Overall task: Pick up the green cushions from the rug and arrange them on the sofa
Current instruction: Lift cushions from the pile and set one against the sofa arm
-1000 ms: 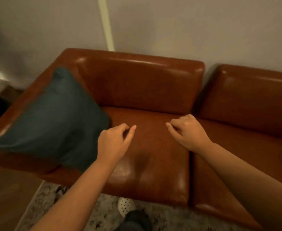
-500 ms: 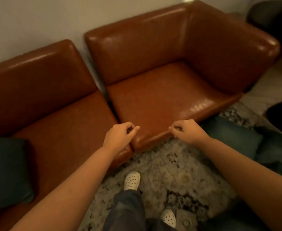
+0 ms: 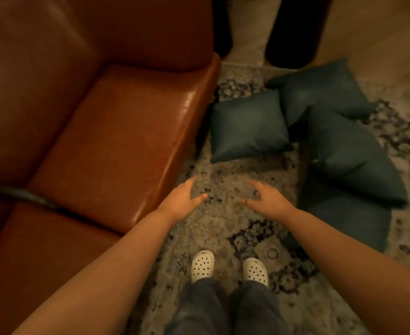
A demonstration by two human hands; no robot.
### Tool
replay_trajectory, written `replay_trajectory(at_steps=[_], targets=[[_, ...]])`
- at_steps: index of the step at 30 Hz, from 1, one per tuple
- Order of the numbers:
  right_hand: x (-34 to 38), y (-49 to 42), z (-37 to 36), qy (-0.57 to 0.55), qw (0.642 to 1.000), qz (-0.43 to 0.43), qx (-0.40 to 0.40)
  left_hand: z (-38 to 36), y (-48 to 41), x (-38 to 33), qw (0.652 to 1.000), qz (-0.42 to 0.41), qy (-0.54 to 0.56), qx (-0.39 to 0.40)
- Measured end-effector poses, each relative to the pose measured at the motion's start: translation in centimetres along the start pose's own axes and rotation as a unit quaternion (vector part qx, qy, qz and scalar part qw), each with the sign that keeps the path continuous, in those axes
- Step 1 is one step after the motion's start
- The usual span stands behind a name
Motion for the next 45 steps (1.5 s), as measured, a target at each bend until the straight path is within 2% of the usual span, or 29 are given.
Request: replay_trajectory(at_steps=[6,13,16,23,27,30,33,35,41,45], targets=[[-8.3,-1.4,-2.3,-0.116,0.986,-0.112,-0.049,-5.4,-6.3,-2.8,0.993,-0.042,-0.084,0.068],[-19.2,-2.5,-6.6,-0.243,0.934,-0.24,-0.105,-12.4,-14.2,-4.4,0.978,-0.066,-0.152,0.124],[-23.8,-3.1,-7.4,-0.284,0.909,-0.271,-0.141,-15.3,-18.3,-6.5,0.979,-0.072,-0.147,0.122],[-32.5,-4.9,-6.5,-0.333,0.862,-0.303,-0.232,-21.4,-26.7,-15.2,0.969,-0.154,-0.15,0.124],[-35.8,-6.0,-5.5,-0.349,0.845,-0.303,-0.267,-24.2,-30.0,-19.9,0.981,-0.143,-0.079,0.105],[-37.6,-6.7,-4.6,-0.359,0.839,-0.289,-0.289,-26.0,-31.9,-23.4,0.988,-0.099,0.041,0.112],[-38.9,-7.2,-3.8,-0.36,0.837,-0.278,-0.305,-27.7,-32.8,-26.1,0.964,-0.025,0.21,0.161],[-39.6,-7.4,-3.2,-0.367,0.834,-0.267,-0.315,-28.7,-33.4,-27.8,0.944,-0.004,0.276,0.18],[-41.7,-7.4,-2.5,-0.392,0.819,-0.254,-0.333,-32.3,-34.2,-29.8,0.906,0.052,0.371,0.197],[-42.6,-7.4,-2.6,-0.424,0.801,-0.254,-0.338,-32.8,-34.4,-30.5,0.911,0.038,0.382,0.151]])
Point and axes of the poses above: each hand's wrist, its own y-axis away from the middle knuckle, its own z-axis out of the back of the hand, x = y × z, the point moved 6 cm from there along -y, towards the middle knuckle, and after that the axes turned 1 degree about y, right-handed, at the moved point
